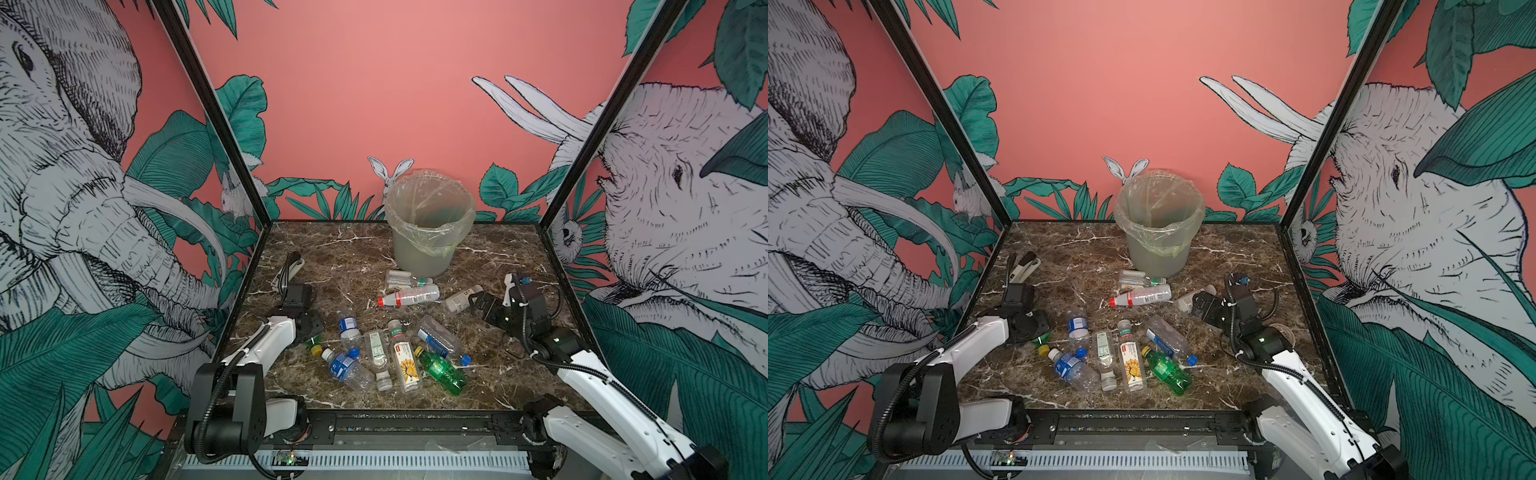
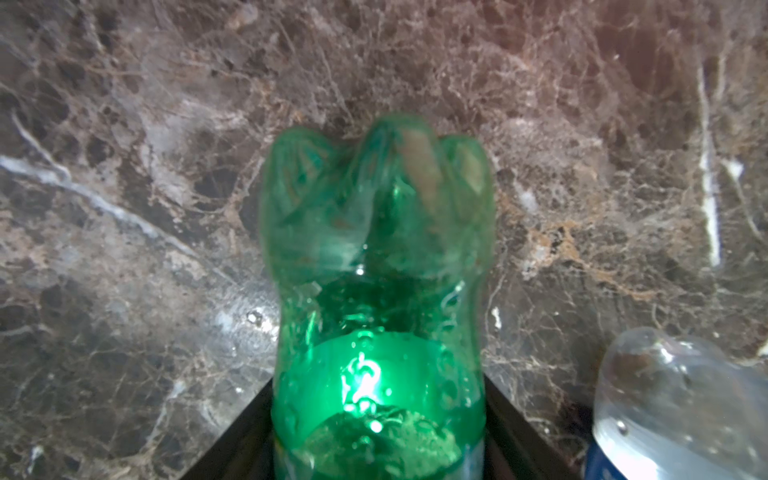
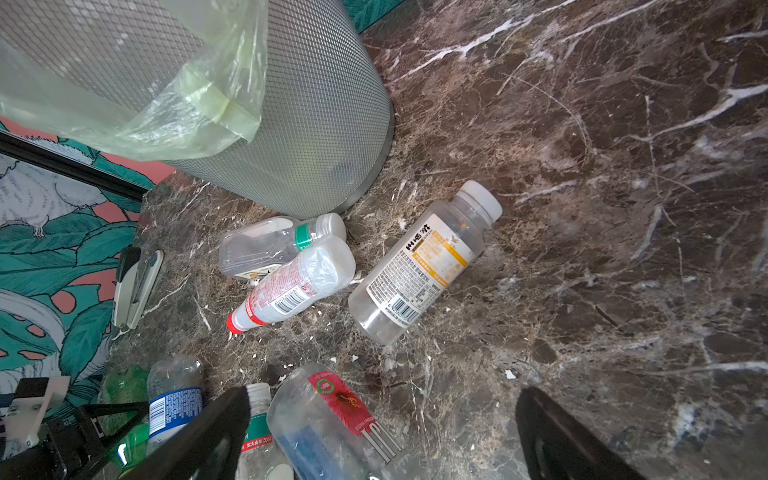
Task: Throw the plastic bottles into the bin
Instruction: 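Close the left gripper around the green soda bottle, then lift the green bottle with the left gripper toward the bin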
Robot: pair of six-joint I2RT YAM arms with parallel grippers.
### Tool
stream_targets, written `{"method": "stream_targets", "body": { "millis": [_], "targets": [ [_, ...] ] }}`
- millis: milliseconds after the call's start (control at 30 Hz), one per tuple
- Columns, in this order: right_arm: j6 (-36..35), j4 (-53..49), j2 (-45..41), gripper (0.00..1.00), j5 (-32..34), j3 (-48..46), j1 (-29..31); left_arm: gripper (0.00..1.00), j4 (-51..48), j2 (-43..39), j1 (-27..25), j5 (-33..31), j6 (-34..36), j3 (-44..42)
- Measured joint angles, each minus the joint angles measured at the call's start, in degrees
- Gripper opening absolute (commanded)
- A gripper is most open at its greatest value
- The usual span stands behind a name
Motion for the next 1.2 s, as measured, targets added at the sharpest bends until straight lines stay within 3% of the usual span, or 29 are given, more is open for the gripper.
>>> {"method": "stream_targets", "body": {
  "millis": [533, 1200],
  "targets": [
    [1.7, 0.0, 0.3, 0.99, -0.2, -0.6, 0.0, 0.54, 0.3, -4.5, 0.0, 0.3, 0.8, -0.6],
    [4.5, 0.2, 1.3, 0.99, -0.2, -2.2, 0.0, 0.52, 2.9, -11.1, 0.0, 11.9, 3.0, -1.0]
  ]
}}
